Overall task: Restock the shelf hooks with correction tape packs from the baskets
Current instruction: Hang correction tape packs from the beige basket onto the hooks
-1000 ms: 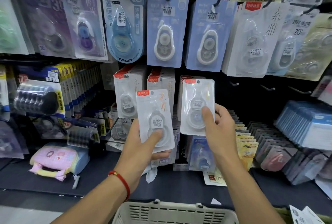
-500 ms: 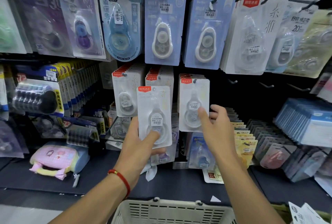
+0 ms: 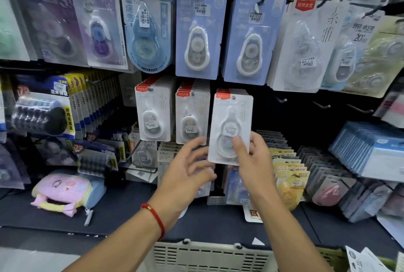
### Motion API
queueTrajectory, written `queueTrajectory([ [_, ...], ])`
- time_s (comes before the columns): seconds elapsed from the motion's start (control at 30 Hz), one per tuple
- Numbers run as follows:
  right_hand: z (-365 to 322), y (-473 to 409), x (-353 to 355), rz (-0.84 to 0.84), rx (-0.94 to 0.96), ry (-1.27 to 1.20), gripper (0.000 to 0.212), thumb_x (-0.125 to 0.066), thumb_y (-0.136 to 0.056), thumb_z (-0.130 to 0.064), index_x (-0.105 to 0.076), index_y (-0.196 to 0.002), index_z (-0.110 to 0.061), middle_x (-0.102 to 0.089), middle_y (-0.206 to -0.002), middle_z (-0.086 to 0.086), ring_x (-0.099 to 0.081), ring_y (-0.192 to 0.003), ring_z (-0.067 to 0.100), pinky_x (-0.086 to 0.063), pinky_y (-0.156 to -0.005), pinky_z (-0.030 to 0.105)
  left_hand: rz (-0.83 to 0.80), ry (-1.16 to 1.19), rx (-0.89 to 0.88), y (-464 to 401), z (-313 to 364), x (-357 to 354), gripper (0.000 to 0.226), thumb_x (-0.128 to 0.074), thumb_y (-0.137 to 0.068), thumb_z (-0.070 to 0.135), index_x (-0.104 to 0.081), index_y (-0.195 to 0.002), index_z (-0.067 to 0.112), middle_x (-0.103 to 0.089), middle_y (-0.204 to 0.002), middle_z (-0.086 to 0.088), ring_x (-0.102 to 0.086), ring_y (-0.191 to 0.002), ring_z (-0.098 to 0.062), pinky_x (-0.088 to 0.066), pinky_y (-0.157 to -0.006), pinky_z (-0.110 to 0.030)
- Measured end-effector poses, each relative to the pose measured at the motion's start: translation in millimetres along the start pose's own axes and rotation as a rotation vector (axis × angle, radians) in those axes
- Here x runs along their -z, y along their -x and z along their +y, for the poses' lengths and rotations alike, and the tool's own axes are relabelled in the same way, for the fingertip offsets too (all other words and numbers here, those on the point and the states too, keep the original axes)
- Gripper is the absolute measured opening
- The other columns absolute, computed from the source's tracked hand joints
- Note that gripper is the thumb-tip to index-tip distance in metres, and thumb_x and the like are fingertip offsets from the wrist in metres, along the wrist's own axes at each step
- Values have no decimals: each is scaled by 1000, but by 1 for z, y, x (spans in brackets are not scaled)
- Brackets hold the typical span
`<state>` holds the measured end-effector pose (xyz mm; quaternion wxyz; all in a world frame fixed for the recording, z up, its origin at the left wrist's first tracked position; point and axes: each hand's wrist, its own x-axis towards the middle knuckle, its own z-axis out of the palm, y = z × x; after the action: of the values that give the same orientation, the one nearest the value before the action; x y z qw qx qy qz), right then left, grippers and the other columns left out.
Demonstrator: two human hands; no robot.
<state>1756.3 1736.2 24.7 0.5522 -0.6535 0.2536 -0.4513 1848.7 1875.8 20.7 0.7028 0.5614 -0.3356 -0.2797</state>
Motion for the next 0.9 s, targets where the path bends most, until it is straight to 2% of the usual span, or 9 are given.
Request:
queueTrajectory([
  [0.13,-5,-5,2,46,21,7,24,-58,-107,-29,-63,-128,-19,-75,-112,3,-74,-86,19,-56,-57,30,-52,27,-8,0,-2,-7,71,-63,-92,-20,-54,-141,31,-67,-139,13,-67,-124,-13,-51,-113,-47],
  [0.23,-6,-6,4,79,28,14,24,-60,-106,-32,-66,-125,-19,-77,-101,6,-65,-56,19,-51,-53,35,-69,26,-30,-1,-4,-7,72,-62,-92,-21,-56,-137,35,-68,-135,21,-67,-124,-10,-50,-113,-45],
  [0.3,-7,-8,6,82,50,37,25,-62,-105,-34,-67,-125,-20,-78,-98,3,-66,-54,19,-54,-55,38,-82,-2,-36,-3,-6,-6,73,-62,-91,-20,-55,-139,34,-68,-138,16,-65,-127,-9,-51,-113,-43],
  [0.4,-2,-11,12,79,44,305,39,-59,-104,-44,-61,-136,-21,-74,-116,-2,-74,-95,18,-61,-80,45,-54,-177,-73,-5,-8,-2,72,-60,-92,-16,-52,-142,36,-62,-142,12,-60,-129,1,-49,-109,-24],
  [0.47,8,-9,15,104,63,653,56,-56,-104,-46,-45,-152,-18,-57,-143,3,-58,-128,23,-51,-102,45,-27,-387,-125,-8,-9,4,71,-58,-93,-12,-51,-146,35,-54,-149,14,-54,-124,17,-44,-100,-5],
  [0.53,14,-1,12,145,262,797,53,-59,-105,-30,-44,-153,-13,-47,-149,8,-48,-135,26,-45,-109,45,5,-681,-209,-15,-13,14,71,-58,-93,-5,-47,-153,32,-43,-160,14,-41,-136,16,-25,-109,1],
  [0.6,19,0,6,72,479,858,46,-64,-100,-11,-54,-144,-8,-51,-149,11,-48,-136,28,-45,-111,48,31,-873,-273,-24,-16,24,73,-61,-94,1,-40,-159,28,-26,-169,13,-21,-154,0,-8,-116,-3],
  [0.67,25,-8,0,-82,573,1001,50,-66,-96,-7,-55,-145,-3,-45,-158,15,-42,-148,31,-40,-118,48,65,-903,-283,-32,-18,27,77,-63,-93,2,-37,-160,29,-14,-173,13,-12,-158,-5,-9,-120,-13],
  [0.9,33,-63,-18,-249,465,1356,67,-58,-96,-18,-34,-158,-11,-11,-175,4,-9,-162,24,-31,-123,48,66,-904,-327,-44,-36,24,84,-65,-92,2,-29,-164,27,8,-174,17,-7,-160,-6,-26,-117,-18],
])
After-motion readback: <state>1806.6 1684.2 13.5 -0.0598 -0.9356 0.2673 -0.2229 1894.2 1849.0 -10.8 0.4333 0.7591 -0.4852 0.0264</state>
